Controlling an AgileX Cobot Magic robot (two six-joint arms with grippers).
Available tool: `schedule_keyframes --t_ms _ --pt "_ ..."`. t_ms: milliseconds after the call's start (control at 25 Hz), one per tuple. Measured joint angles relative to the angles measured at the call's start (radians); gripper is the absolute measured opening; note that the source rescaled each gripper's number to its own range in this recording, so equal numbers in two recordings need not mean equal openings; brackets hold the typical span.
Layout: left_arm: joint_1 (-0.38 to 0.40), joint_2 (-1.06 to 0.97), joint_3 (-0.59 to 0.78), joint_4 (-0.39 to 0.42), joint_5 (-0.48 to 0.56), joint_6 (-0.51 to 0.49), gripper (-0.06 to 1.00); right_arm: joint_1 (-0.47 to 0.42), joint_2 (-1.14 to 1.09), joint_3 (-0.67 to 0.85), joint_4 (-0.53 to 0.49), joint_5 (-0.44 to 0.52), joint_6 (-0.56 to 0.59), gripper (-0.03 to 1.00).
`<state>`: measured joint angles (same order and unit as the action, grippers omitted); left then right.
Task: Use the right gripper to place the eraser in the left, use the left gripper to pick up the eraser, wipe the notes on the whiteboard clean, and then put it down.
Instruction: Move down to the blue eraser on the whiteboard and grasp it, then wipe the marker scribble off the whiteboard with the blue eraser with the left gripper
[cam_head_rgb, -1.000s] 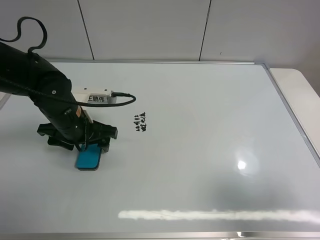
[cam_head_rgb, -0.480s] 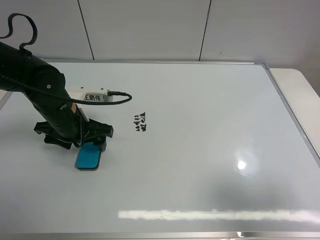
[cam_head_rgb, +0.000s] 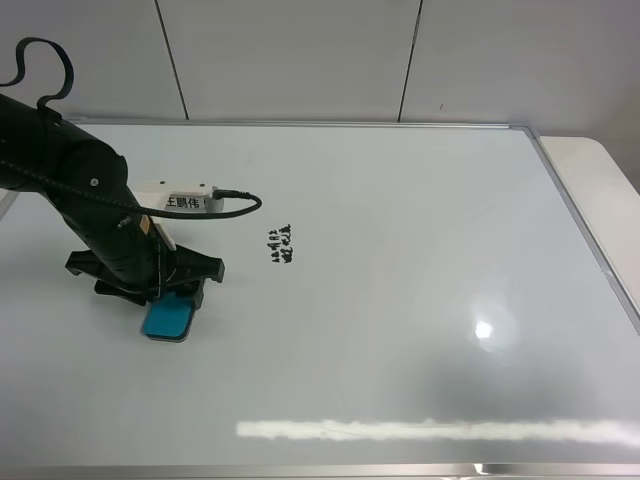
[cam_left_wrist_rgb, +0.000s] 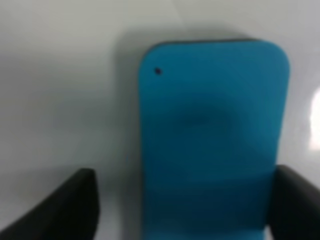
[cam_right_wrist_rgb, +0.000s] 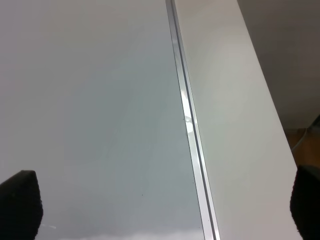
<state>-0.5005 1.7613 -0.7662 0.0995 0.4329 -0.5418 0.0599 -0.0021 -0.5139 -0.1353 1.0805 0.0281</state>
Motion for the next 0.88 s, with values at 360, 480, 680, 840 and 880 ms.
schedule_keyframes --t_ms 360,480,680,840,880 --pt "0.000 -0.049 0.014 0.000 0.030 0.000 0.00 0.000 0.000 0.001 0.000 0.000 0.000 1.00" --pt "0.000 -0.070 0.014 0.005 0.049 0.000 0.00 0.000 0.000 0.001 0.000 0.000 0.000 1.00" --pt "0.000 -0.071 0.014 0.006 0.060 0.001 0.00 0.000 0.000 0.001 0.000 0.000 0.000 1.00" --pt "0.000 -0.071 0.014 0.006 0.064 0.011 0.00 0.000 0.000 0.001 0.000 0.000 0.000 1.00" --pt "0.000 -0.071 0.014 0.007 0.064 0.016 0.00 0.000 0.000 0.001 0.000 0.000 0.000 1.00"
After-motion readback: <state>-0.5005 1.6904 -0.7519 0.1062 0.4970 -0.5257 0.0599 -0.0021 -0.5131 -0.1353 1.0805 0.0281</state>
